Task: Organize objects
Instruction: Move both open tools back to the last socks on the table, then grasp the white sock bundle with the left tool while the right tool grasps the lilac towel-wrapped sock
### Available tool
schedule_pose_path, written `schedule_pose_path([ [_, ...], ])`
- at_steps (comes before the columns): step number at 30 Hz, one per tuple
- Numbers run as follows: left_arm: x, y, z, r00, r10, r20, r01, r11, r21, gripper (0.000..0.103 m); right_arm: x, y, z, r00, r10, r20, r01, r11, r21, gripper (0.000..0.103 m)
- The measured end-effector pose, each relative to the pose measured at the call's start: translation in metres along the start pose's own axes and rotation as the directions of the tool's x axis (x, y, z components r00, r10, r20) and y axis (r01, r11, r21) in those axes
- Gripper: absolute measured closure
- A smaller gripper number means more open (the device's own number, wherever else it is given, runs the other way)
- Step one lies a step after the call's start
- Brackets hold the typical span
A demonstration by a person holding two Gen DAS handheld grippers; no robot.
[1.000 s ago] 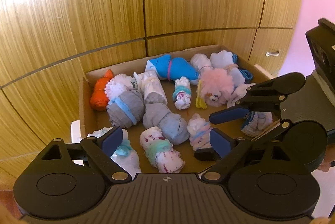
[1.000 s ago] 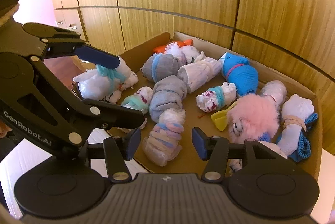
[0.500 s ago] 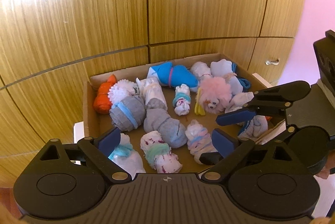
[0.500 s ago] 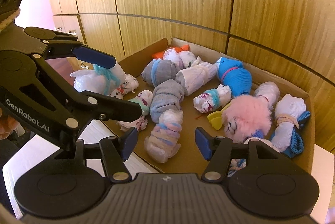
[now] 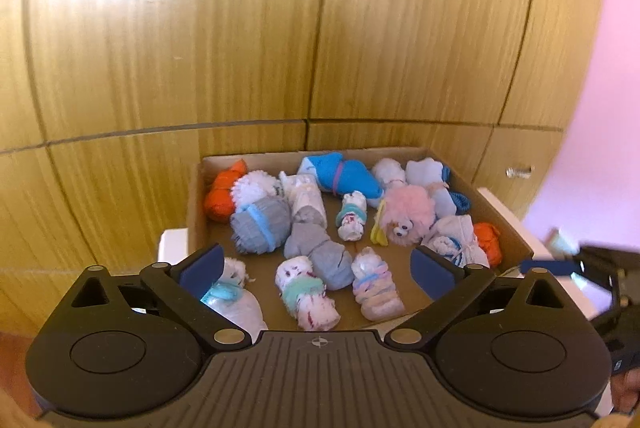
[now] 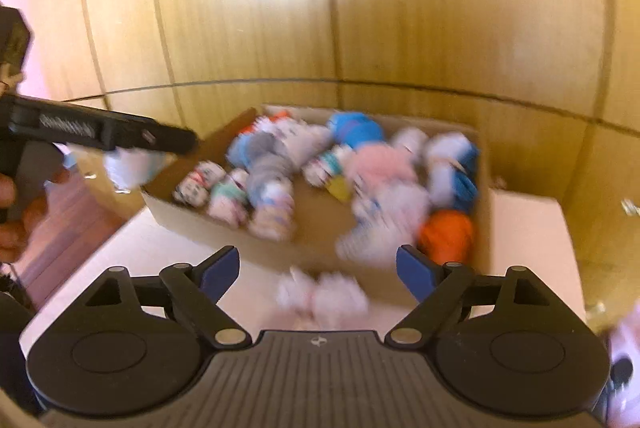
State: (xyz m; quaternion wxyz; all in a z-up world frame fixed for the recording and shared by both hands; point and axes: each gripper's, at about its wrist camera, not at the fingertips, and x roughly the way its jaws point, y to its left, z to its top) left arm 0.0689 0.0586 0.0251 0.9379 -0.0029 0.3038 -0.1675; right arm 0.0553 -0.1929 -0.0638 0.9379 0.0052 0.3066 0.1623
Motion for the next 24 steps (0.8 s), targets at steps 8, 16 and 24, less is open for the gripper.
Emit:
schedule_pose_path([
  [8, -0.028, 0.014, -0.051, 0.995, 0.087, 0.053, -0.081, 0.991, -0.107, 0.001, 0.008, 0.015, -0.028, 0.996, -0.086, -0.008, 0.086, 0.996, 0.031, 0.019],
  [16, -0.026, 0.008, -0.078, 0.995, 0.098, -0.027, -0.1, 0.987, -0.123, 0.001, 0.024, 0.025, -0.031, 0.989, -0.142, -0.046, 0.143, 0.99, 0.019, 0.043],
  [24, -0.004, -0.044, -0.073, 0.998, 0.033, -0.057, -0.035, 0.998, -0.043, 0.001, -0.016, 0.015, -0.049, 0.994, -0.111, 0.002, 0.111, 0.993, 0.037, 0.044],
])
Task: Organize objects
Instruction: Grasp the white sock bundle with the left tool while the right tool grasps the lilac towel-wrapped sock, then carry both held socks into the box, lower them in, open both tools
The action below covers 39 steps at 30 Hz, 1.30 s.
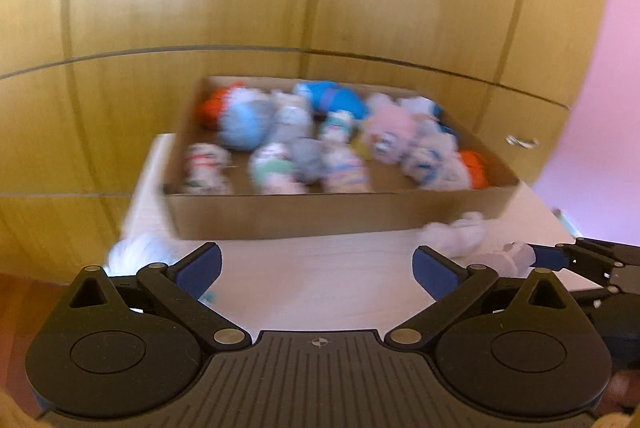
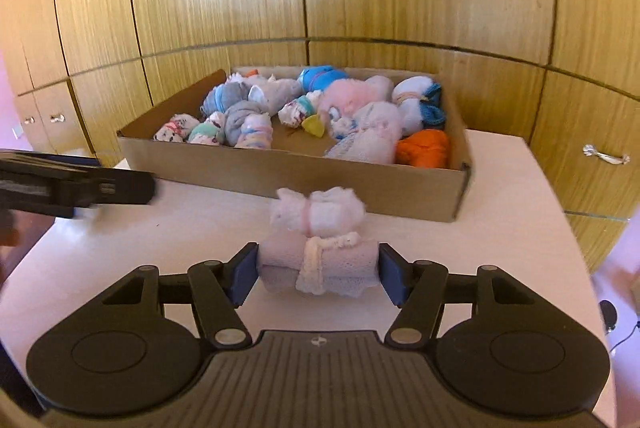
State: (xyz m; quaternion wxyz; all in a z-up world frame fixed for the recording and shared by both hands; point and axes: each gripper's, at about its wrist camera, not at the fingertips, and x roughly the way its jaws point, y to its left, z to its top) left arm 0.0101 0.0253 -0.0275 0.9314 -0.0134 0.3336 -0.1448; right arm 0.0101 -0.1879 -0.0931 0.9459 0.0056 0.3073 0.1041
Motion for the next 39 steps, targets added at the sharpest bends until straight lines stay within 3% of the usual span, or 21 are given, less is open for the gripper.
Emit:
schedule_pose_path([
  [7, 0.038, -0.069, 0.004, 0.997, -0.056, -0.051, 0.061, 0.993, 0.097, 0.001, -0.045, -0.037, -0.017, 0.997, -0.042, 0.059, 0.04, 0.998, 0.04, 0.044],
  [14, 0.064, -0.101, -0.005, 0.995, -0.05, -0.082, 0.061, 0.988, 0.14, 0.002, -0.059, -0.066, -0.029, 0.994, -0.076, 0.079, 0.069, 0.993, 0.097, 0.044],
  [17, 0.068, -0.104, -0.004, 0.997, -0.04, -0.073, 0.05, 0.988, 0.143, 0.023, -0.058, -0.07, -0.032, 0.995, -0.069, 0.076, 0.06, 0.992, 0.11, 0.044],
  [19, 0.066, -0.102, -0.002, 0.997, -0.038, -0.07, 0.048, 0.988, 0.147, 0.044, -0.057, -0.07, -0.031, 0.995, -0.064, 0.079, 0.056, 0.993, 0.107, 0.044],
  [31, 0.038, -0.085, 0.006, 0.994, -0.103, -0.048, 0.108, 0.986, 0.129, 0.049, -0.052, -0.052, -0.008, 0.996, -0.017, 0.089, 0.012, 0.998, 0.055, 0.044],
  [39, 0.002, -0.054, 0.062, 0.998, -0.057, 0.003, 0.056, 0.988, 0.141, 0.049, -0.04, -0.032, 0.054, 0.989, 0.087, 0.121, -0.08, 0.995, -0.06, 0.043],
])
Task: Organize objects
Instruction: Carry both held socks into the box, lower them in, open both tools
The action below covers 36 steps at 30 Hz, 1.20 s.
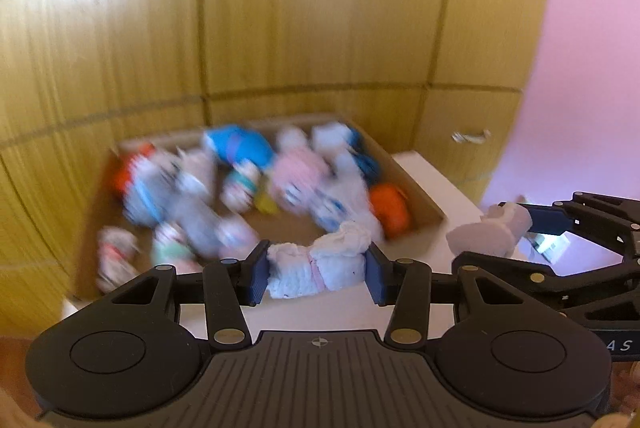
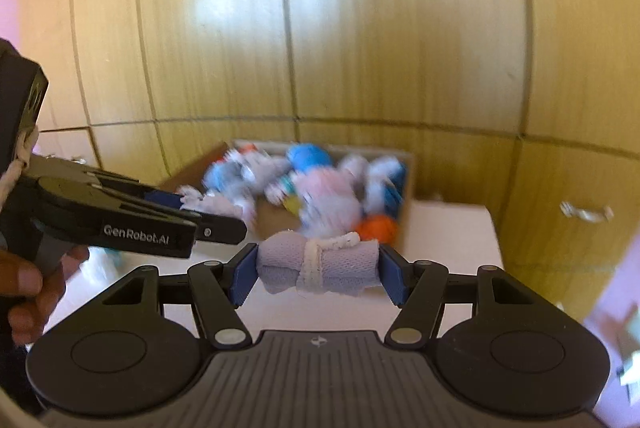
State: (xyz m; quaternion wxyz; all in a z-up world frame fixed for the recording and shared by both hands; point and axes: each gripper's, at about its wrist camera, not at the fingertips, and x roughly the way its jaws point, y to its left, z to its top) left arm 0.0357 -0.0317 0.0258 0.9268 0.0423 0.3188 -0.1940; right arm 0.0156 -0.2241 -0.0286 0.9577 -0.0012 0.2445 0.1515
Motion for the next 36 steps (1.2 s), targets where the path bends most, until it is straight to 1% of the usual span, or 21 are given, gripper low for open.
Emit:
schedule_pose_path([
  [2, 0.0, 0.015, 0.017, 1.0, 0.026, 0.0, -0.026, 1.0, -0.006, 0.049, 0.012, 0.003, 0.019, 1.0, 0.025, -0.003, -0.025, 0.999, -0.024, 0.043],
  [5, 0.007, 0.039, 0.038, 0.999, 0.033, -0.022, -0.034, 0.998, -0.049, 0.049, 0.033, 0.01, 0.042, 0.998, 0.059, -0.017, -0.06, 0.996, -0.065, 0.043],
  [7, 0.019, 0.055, 0.05, 0.997, 0.056, -0.046, -0.058, 0.997, -0.05, 0.049, 0.051, 0.012, 0.054, 0.996, 0.08, -0.043, -0.083, 0.994, -0.072, 0.043],
  [10, 0.039, 0.078, 0.061, 0.994, 0.052, -0.092, -0.063, 0.992, -0.112, 0.049, 0.08, 0.016, 0.065, 0.993, 0.078, -0.092, -0.086, 0.993, -0.086, 0.043],
  [13, 0.059, 0.09, 0.062, 0.989, 0.054, -0.136, -0.072, 0.989, -0.129, 0.049, 0.106, 0.021, 0.07, 0.986, 0.077, -0.148, -0.091, 0.992, -0.091, 0.043],
  [16, 0.078, 0.097, 0.058, 0.983, 0.054, -0.178, -0.077, 0.989, -0.129, 0.048, 0.129, 0.025, 0.068, 0.977, 0.063, -0.205, -0.086, 0.991, -0.105, 0.043],
  [21, 0.096, 0.111, 0.044, 0.976, 0.05, -0.21, -0.083, 0.985, -0.152, 0.048, 0.15, 0.029, 0.058, 0.962, 0.057, -0.267, -0.086, 0.992, -0.097, 0.043],
  [23, 0.1, 0.114, 0.042, 0.975, 0.056, -0.217, -0.09, 0.984, -0.151, 0.048, 0.156, 0.029, 0.054, 0.958, 0.041, -0.285, -0.071, 0.993, -0.094, 0.043],
  [29, 0.102, 0.118, 0.037, 0.975, 0.052, -0.218, -0.088, 0.983, -0.159, 0.047, 0.167, 0.029, 0.05, 0.948, 0.026, -0.318, -0.047, 0.997, -0.06, 0.042],
  [36, 0.104, 0.114, 0.034, 0.975, 0.052, -0.217, -0.089, 0.982, -0.164, 0.043, 0.167, 0.03, 0.052, 0.947, 0.012, -0.321, -0.029, 0.998, -0.05, 0.038],
])
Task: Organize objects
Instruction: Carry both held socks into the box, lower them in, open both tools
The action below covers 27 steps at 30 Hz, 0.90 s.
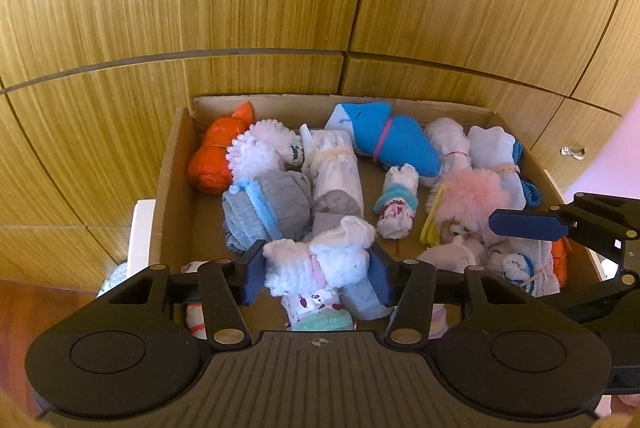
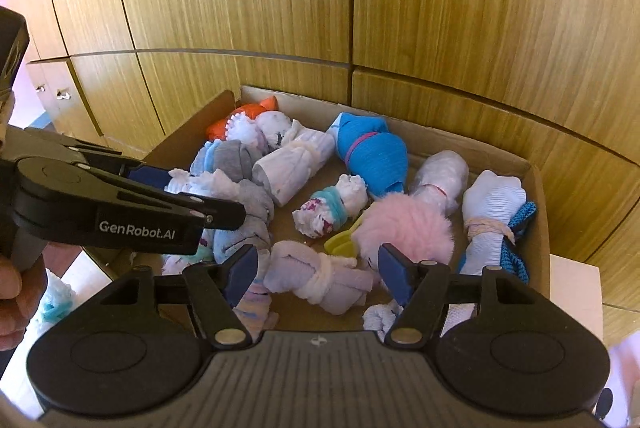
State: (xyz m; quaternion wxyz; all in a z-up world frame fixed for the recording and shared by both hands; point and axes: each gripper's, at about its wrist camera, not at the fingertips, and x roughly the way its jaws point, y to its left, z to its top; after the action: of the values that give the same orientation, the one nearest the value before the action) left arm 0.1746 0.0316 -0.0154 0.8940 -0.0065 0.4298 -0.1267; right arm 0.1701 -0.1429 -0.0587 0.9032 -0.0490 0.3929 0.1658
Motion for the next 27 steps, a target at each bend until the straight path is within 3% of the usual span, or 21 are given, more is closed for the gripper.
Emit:
schedule_pose_path([
  [6, -0.007, -0.002, -0.001, 1.0, 0.01, 0.002, -0.01, 1.0, 0.002, 0.032, -0.006, 0.003, 0.002, 1.0, -0.004, 0.009, 0.004, 1.0, 0.004, 0.032],
  [10, -0.017, -0.001, -0.001, 0.999, 0.038, 0.019, -0.038, 0.999, -0.006, 0.017, -0.016, -0.001, 0.003, 1.0, -0.014, 0.018, 0.013, 0.999, 0.03, 0.023],
  [16, -0.036, 0.0, -0.002, 0.996, 0.076, 0.045, -0.075, 0.997, -0.03, 0.0, -0.037, 0.001, 0.001, 0.999, -0.036, 0.026, 0.035, 0.998, 0.05, 0.017],
  [21, -0.055, -0.008, -0.003, 0.992, 0.1, 0.081, -0.099, 0.995, -0.018, 0.001, -0.05, 0.007, -0.004, 0.999, -0.041, 0.027, 0.04, 0.998, 0.044, 0.017],
  [27, -0.073, -0.016, -0.005, 0.992, 0.065, 0.105, -0.064, 0.998, -0.015, 0.001, -0.06, 0.016, -0.012, 0.999, -0.036, 0.026, 0.035, 0.998, 0.045, 0.016],
])
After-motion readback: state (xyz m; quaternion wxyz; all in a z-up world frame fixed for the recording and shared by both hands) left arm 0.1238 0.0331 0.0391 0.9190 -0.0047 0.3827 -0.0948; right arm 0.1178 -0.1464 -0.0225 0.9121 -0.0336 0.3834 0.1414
